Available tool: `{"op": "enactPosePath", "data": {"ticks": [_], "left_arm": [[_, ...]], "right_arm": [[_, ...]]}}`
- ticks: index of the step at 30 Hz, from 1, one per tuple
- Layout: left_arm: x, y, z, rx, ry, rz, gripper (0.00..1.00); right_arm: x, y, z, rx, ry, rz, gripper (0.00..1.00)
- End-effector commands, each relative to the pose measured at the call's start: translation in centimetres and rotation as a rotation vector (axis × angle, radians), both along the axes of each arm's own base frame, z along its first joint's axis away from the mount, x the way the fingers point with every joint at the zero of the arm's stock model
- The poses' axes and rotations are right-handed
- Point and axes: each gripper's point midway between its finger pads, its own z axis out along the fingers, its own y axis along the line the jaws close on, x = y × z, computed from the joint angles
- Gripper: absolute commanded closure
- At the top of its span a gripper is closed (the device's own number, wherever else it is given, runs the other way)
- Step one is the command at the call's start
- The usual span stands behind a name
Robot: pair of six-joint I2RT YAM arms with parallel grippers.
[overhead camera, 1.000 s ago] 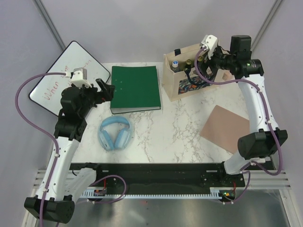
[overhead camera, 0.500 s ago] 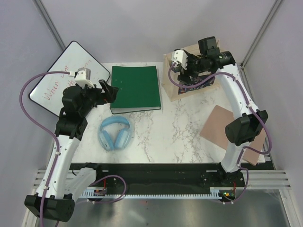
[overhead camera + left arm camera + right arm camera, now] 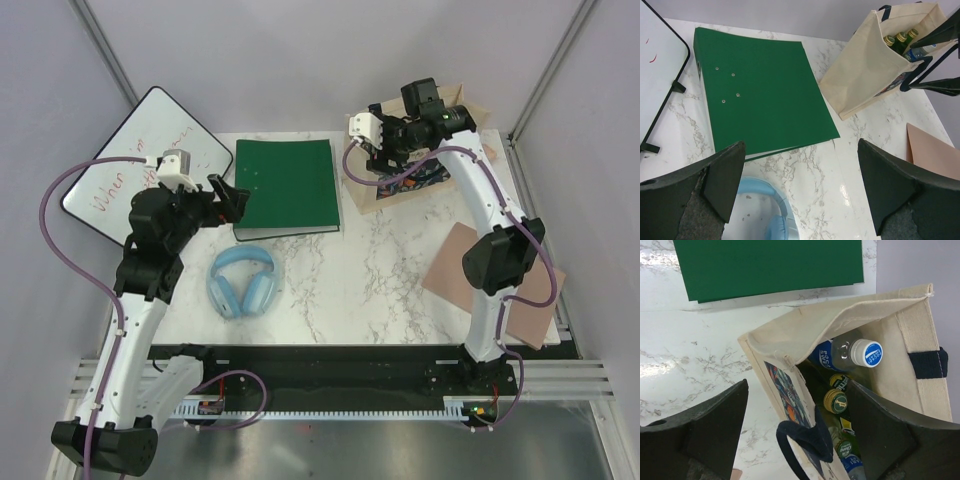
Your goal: Take the beverage out of the canvas bag
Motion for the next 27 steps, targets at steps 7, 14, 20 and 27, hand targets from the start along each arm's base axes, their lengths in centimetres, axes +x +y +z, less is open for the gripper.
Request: {"op": "enactPosePath", "data": {"ticks": [7, 14, 20, 27], "left_arm": [[-0.3, -0.5, 0.5, -0.035, 0.013, -0.021, 0.0], [-0.3, -0.6, 0.4, -0.036, 0.021, -0.025, 0.0], [-0.2, -1.0, -0.1, -0.044, 0.039, -0.043, 0.0], [-0.5, -1.3, -0.6, -0.058, 0.056, -0.057, 0.0]], "right_arm": [[1.4, 1.4, -0.8, -0.017, -0.045, 0.1, 0.27], [0.7, 1.3, -1.6, -0.026, -0.015, 0.116, 0.42], [0.5, 1.3, -1.2, -0.024, -0.025, 0.127, 0.54], [-0.2, 1.1, -0.8, -0.042, -0.043, 0.155, 0.95]]}}
